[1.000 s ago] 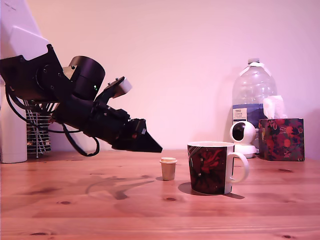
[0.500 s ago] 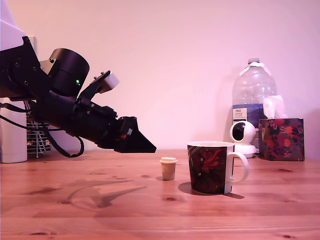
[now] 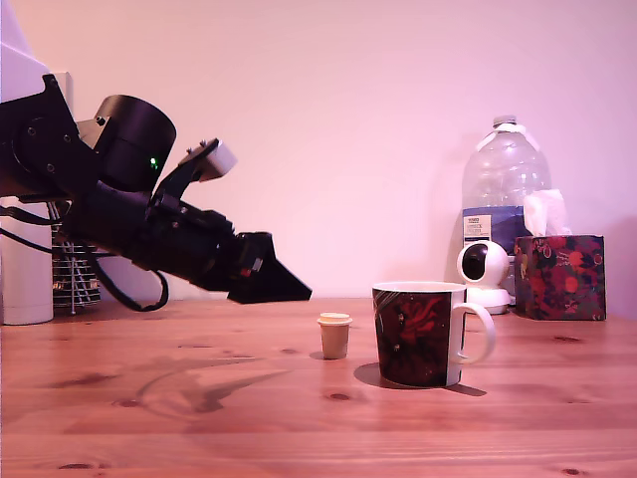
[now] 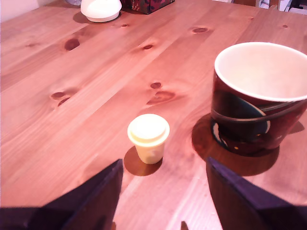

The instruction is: Pick up the coffee capsules from the table one by one and drop them inside the nearest coffee cup

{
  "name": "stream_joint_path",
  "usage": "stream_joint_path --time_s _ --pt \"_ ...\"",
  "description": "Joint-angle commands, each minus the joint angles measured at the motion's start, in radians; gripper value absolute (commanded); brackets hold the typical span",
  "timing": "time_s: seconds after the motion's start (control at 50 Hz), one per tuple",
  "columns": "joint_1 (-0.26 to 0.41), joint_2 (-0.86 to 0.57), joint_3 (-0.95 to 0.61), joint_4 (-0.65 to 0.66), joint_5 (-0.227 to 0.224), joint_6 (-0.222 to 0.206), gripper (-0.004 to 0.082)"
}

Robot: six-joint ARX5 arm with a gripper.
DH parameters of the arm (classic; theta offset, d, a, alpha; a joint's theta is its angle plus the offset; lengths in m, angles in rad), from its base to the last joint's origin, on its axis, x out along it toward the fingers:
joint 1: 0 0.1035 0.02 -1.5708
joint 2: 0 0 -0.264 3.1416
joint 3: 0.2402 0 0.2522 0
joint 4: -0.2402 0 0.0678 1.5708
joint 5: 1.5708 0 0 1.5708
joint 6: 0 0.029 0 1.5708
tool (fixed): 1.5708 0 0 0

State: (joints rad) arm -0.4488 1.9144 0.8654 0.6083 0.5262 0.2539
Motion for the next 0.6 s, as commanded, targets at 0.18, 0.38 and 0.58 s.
stream_joint_path --time_s 0.18,0.38,0.58 --pt "0.003 0.102 -0.019 0.044 0.005 0.009 0.05" --pt "0.001 0.131 -0.015 0.081 0.005 0.008 0.05" --pt "-0.007 0.173 0.017 0.081 0.005 -0.019 0.0501"
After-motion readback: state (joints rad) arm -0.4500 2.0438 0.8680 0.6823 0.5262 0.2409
